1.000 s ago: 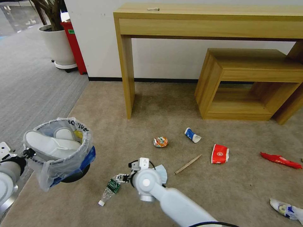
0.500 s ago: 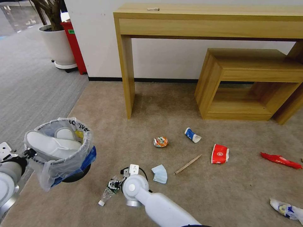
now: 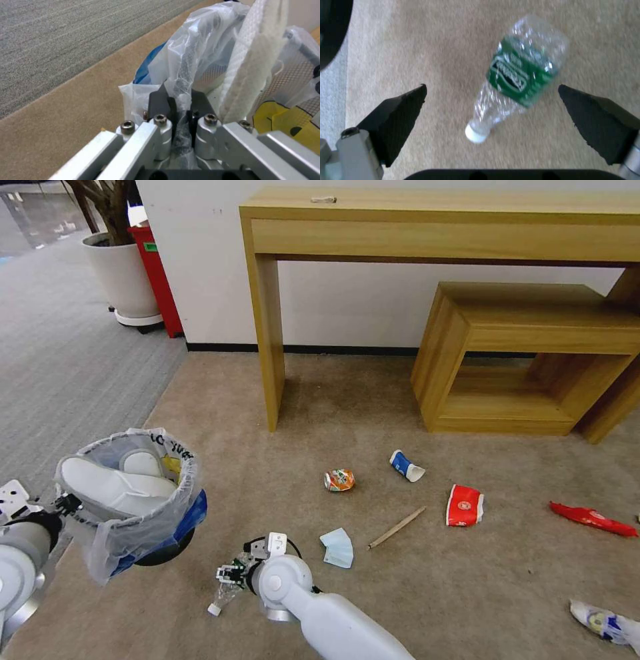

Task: Pick up the trash bin and place the garbage on the floor into it.

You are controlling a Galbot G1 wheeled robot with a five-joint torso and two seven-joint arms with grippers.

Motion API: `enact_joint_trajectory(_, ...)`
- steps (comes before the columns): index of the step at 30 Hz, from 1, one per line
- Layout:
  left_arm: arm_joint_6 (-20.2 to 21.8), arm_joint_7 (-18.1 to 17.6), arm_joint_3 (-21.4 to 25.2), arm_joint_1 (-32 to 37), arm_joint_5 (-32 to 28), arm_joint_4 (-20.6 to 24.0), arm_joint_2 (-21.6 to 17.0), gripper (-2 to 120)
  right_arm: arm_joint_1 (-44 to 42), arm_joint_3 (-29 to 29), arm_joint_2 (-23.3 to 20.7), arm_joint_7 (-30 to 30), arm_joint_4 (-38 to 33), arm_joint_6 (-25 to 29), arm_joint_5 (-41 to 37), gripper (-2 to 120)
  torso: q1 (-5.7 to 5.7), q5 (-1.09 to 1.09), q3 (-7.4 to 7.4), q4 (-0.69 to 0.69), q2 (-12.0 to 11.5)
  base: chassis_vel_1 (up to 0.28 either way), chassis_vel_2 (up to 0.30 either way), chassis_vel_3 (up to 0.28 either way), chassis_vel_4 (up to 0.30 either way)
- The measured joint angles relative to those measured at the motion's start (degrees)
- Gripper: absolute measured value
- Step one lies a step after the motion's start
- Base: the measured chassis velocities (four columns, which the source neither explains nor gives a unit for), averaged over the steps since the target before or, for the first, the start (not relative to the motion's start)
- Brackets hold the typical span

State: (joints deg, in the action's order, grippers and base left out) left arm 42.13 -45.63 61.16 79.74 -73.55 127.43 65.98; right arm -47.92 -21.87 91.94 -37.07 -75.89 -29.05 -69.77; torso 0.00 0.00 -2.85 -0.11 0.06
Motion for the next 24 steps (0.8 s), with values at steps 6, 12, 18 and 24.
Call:
enact_joint_trajectory(6,0.0,0.01,0.09,0.5,0.39,0.58,0.3,2,1.11,1.05,0.29,4.51,5.5,1.98,3.62,100,0.0,0.0,0.0,0.0,0.0,0.0,0.0,0.0,0.0)
enact_joint_trajectory(12,0.0,0.01,0.19,0.65,0.65,0.87,0.46,2,1.62,1.56,0.28,5.55,7.29,2.71,4.86,100,0.0,0.01,0.0,0.0,0.0,0.0,0.0,0.0,0.0)
enact_joint_trajectory(18,0.0,-0.02,0.16,0.75,0.78,1.09,0.77,2,1.84,1.96,0.25,5.99,9.08,2.9,5.9,100,0.0,0.0,0.0,0.0,0.0,0.0,0.0,0.0,0.0)
enact_joint_trajectory(24,0.0,-0.02,-0.03,0.79,0.98,1.15,0.95,2,1.36,2.41,0.23,7.7,10.53,3.02,7.31,96,0.0,0.0,0.0,0.0,0.0,0.0,0.0,0.0,0.0)
